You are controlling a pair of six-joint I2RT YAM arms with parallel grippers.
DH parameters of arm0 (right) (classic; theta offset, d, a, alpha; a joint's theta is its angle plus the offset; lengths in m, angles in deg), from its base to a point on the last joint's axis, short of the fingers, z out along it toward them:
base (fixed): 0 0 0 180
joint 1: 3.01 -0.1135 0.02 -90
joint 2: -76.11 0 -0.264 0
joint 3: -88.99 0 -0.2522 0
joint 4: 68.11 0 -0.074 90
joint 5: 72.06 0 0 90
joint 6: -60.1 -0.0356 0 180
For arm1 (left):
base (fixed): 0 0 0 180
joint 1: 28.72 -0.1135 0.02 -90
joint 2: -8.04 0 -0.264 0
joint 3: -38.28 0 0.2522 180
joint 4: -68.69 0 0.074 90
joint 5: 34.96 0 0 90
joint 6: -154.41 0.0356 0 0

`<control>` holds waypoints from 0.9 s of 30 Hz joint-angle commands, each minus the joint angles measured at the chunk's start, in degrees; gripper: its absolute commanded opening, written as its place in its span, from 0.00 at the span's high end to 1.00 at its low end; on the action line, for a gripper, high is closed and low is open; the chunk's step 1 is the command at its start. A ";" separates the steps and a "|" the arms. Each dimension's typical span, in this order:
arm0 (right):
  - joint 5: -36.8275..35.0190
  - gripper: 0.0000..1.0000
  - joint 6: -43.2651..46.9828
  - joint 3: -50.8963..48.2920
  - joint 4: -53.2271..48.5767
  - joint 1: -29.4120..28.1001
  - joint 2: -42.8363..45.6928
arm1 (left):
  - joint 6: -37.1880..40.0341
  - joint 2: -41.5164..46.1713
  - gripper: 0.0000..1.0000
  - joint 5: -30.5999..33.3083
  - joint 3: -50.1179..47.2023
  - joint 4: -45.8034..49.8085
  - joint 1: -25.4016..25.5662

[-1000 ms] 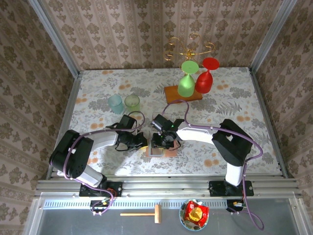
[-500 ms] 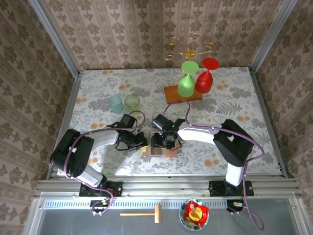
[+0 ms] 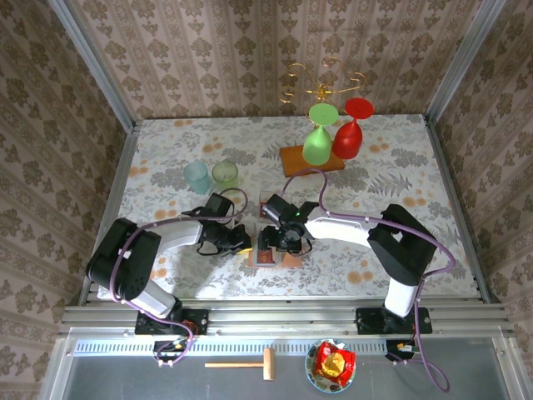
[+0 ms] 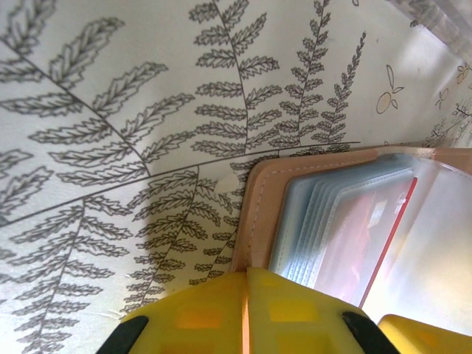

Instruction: Take the credit cards out of the card holder

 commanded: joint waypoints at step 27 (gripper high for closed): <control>-9.03 0.53 3.81 -6.64 -10.16 4.07 7.13 | 1.26 1.14 0.90 3.63 2.48 8.07 0.33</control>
